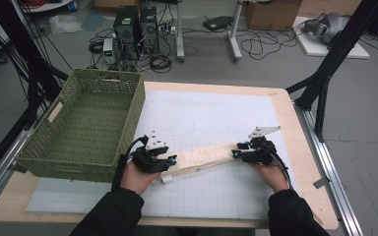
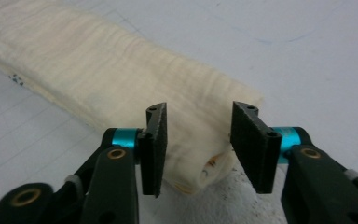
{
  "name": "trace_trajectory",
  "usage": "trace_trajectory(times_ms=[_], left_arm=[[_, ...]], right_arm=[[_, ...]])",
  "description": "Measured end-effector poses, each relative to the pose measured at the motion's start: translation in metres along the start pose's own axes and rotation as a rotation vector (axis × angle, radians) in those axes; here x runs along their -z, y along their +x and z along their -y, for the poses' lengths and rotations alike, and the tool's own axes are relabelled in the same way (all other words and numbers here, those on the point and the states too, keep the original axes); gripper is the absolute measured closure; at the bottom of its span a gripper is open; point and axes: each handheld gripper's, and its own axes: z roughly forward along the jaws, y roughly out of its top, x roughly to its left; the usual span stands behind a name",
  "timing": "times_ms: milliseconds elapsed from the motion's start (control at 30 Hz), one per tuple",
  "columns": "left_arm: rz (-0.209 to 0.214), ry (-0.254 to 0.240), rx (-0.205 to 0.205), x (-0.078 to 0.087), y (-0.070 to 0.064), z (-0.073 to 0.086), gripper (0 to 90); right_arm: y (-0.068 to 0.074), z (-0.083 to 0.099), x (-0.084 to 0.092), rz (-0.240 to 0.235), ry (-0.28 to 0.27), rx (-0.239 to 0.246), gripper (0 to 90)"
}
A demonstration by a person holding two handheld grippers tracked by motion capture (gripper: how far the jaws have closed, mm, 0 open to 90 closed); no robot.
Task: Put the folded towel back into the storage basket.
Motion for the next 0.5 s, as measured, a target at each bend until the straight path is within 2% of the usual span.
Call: trace_trajectory(times_ms=[33,67,167,233,333,500], left_arm=[[0.013,-0.01,-0.005,-0.003,-0.001,-0.003,51.4],[0.025,-0.009,-0.012,-0.007,-0.003,-0.007,50.4],[0.066,0.004,-0.034,-0.018,-0.005,-0.019,46.1],[0.098,0.034,-0.042,-0.027,-0.006,-0.027,43.4],[0.123,0.056,-0.06,-0.038,-0.009,-0.036,40.8],[0.167,0.119,-0.091,-0.055,-0.011,-0.048,39.7]], right_arm=[[0.0,0.003,0.003,0.001,-0.029,-0.011,53.1],[0.0,0.005,0.006,0.002,-0.038,-0.032,51.6],[0.0,0.012,0.018,0.031,-0.049,-0.04,48.7],[0.002,0.016,0.027,0.029,-0.072,-0.047,47.2],[0.005,0.022,0.038,0.025,-0.1,-0.066,45.4],[0.013,0.033,0.049,0.025,-0.099,-0.058,41.2]])
